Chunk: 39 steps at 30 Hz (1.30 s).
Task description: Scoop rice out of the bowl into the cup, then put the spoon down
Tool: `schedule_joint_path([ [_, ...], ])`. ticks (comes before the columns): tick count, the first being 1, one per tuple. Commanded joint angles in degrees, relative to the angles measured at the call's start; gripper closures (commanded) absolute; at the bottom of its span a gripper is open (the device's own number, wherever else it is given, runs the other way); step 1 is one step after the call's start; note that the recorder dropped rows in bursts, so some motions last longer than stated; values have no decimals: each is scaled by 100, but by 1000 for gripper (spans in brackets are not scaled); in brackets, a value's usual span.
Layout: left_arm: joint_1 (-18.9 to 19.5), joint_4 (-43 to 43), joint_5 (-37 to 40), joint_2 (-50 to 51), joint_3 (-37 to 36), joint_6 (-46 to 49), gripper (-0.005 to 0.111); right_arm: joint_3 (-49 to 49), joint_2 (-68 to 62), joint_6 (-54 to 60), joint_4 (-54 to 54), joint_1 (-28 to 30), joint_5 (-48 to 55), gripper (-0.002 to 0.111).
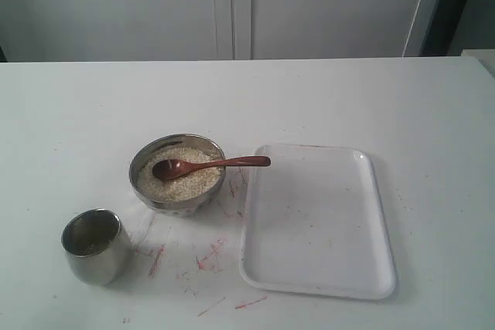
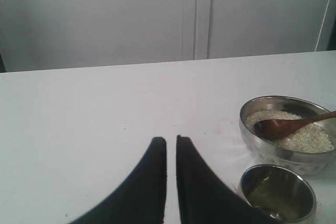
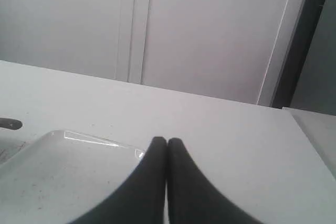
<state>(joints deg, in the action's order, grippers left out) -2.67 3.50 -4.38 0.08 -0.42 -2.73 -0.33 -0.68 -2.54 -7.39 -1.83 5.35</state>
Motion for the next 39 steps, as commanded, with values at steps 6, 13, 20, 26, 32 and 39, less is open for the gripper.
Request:
schedule_joint_path([
  [6,-30,33,-30,-8,42,-8,92,33,-2,-729,0,-41,-199,108],
  [13,-30,33,-30,-8,42,-8,92,33,-2,-2485,4,-41,-855,108],
  [20,-30,33,-30,-8,42,-8,92,-70,-12,-3479,4,-41,-380,108],
  [26,-30,33,-30,-8,42,-8,92,-1558,-658,-3200,13,-41,1282,108],
  [32,-30,33,-30,-8,42,-8,92,-3676,-2675,-873,607,-41,2897,108],
  [39,-30,33,-30,-8,42,-8,92,-5680,-5112,1272,1967,-403,4086,108],
])
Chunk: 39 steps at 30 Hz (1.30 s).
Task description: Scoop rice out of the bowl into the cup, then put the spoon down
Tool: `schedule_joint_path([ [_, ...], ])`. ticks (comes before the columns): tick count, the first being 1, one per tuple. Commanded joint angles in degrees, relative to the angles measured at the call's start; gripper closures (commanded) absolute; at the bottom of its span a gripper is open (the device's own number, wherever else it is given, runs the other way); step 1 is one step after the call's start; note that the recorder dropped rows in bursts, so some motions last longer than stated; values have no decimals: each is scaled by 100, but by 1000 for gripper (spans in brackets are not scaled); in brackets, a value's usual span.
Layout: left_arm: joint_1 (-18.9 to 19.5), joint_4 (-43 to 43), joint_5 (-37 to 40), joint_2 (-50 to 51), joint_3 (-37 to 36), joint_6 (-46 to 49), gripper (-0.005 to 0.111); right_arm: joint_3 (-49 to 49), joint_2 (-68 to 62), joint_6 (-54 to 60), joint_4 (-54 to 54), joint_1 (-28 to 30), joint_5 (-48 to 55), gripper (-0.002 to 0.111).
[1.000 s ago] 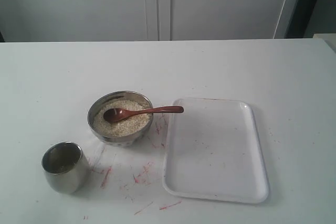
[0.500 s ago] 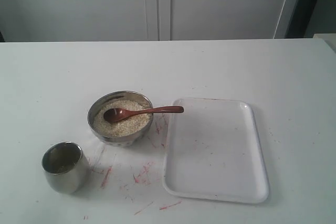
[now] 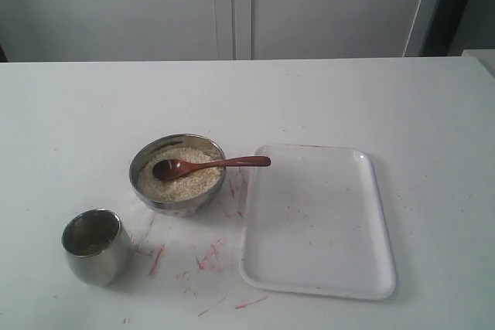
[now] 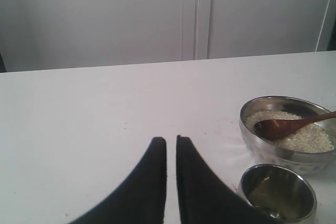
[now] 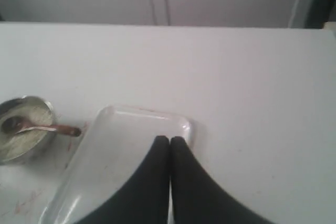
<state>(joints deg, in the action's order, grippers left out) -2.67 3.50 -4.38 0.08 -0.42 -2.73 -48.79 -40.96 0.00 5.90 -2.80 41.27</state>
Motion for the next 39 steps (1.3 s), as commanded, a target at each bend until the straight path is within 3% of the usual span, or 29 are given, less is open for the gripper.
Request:
schedule_joint_path([
  [1,-30,33,-30,-8,42,-8,92,-1061,-1427,1396,824,-444,535,108],
  [9,-30,33,-30,-8,42,-8,92,-1859,-2910,1835,694,-1198,590,108],
  [27,-30,33,-30,-8,42,-8,92,-1994,-3961,2598,565,-1422,543,108],
  [39,-30,33,-30,-8,42,-8,92,-2738,-5653,3036,-84,-2408,137,108],
])
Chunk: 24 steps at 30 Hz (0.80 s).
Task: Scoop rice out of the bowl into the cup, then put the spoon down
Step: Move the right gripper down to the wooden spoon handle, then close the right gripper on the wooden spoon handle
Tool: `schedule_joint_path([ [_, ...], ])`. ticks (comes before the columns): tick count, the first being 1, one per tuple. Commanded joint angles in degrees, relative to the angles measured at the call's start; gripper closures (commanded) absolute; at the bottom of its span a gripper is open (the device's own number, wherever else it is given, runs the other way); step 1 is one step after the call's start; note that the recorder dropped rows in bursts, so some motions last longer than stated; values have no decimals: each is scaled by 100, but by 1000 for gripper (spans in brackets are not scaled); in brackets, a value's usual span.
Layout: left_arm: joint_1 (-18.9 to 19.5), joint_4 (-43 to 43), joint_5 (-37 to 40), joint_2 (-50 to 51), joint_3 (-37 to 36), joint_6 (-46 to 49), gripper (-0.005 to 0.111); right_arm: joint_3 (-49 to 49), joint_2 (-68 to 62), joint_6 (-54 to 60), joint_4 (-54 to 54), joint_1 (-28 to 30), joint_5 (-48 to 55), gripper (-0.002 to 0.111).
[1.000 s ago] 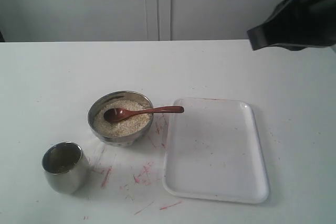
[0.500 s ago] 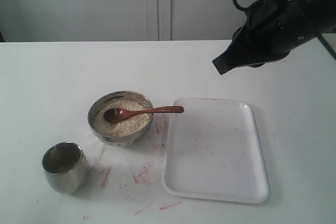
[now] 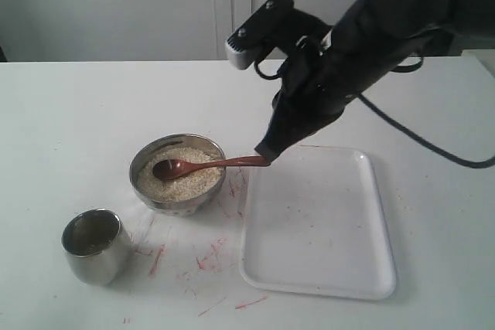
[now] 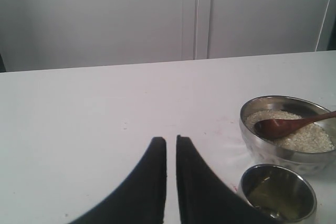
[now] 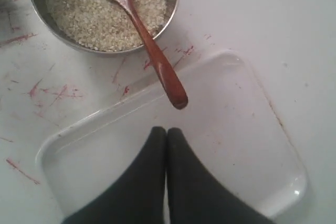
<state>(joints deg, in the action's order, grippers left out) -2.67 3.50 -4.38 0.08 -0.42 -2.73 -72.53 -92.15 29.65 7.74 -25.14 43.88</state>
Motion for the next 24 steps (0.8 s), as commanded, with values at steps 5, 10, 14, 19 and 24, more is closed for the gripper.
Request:
schedule_joint_path([
  [5,-30,33,-30,-8,42,-8,92,-855,-1226,155,-337,-248,-356,108],
  [10,-30,33,-30,-8,42,-8,92,-880,-1252,235,-326,-248,-393,105],
  [14,-30,33,-30,-8,42,-8,92,-880,-1252,1000,-313,-248,-315,85],
  [19,-30,33,-30,-8,42,-8,92,-880,-1252,1688,-184,-248,-222,57],
  [24,-30,33,-30,-8,42,-8,92,-880,-1252,1872,-184,-248,-170,55],
])
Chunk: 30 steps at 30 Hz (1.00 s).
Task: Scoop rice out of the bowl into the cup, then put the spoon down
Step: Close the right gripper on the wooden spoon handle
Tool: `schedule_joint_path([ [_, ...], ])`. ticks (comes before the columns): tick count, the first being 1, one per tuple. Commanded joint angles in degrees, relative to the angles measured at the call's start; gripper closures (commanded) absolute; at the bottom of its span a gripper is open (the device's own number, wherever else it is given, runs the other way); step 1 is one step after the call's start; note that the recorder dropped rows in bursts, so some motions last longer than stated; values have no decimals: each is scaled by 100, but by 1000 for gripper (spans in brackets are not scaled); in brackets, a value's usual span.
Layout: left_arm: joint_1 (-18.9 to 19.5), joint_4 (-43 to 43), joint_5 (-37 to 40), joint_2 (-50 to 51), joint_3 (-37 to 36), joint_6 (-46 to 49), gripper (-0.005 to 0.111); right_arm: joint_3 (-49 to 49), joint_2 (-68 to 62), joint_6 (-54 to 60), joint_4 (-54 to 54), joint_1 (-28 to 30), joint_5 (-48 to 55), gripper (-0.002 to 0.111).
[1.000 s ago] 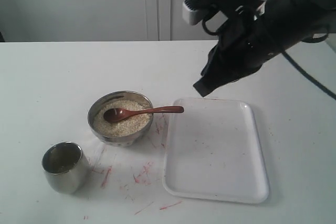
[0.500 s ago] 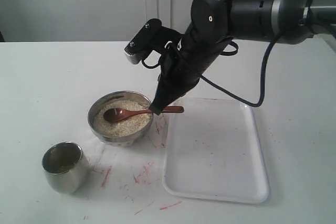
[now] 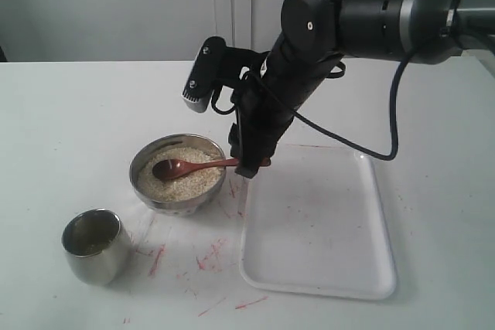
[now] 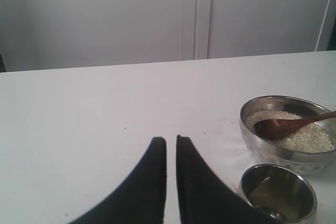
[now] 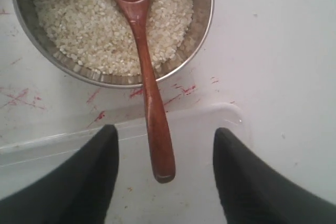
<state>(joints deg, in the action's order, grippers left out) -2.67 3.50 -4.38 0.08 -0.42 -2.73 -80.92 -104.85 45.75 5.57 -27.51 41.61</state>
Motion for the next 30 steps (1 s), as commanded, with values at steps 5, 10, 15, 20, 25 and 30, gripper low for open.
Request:
schedule_joint_path([
  [5,-30,33,-30,-8,42,-8,92,-40,-7,273,398,-11,56,55],
  [10,-30,33,-30,-8,42,-8,92,-40,-277,330,478,-11,69,55],
  [15,-30,33,-30,-8,42,-8,92,-40,-529,443,478,-11,-128,55],
  [20,-30,33,-30,-8,42,-8,92,-40,-560,454,468,14,-523,56],
  [25,-30,33,-30,-8,42,-8,92,-40,-566,454,407,14,-552,59],
  [30,-30,33,-30,-8,42,-8,92,-40,-605,441,407,14,-484,60],
])
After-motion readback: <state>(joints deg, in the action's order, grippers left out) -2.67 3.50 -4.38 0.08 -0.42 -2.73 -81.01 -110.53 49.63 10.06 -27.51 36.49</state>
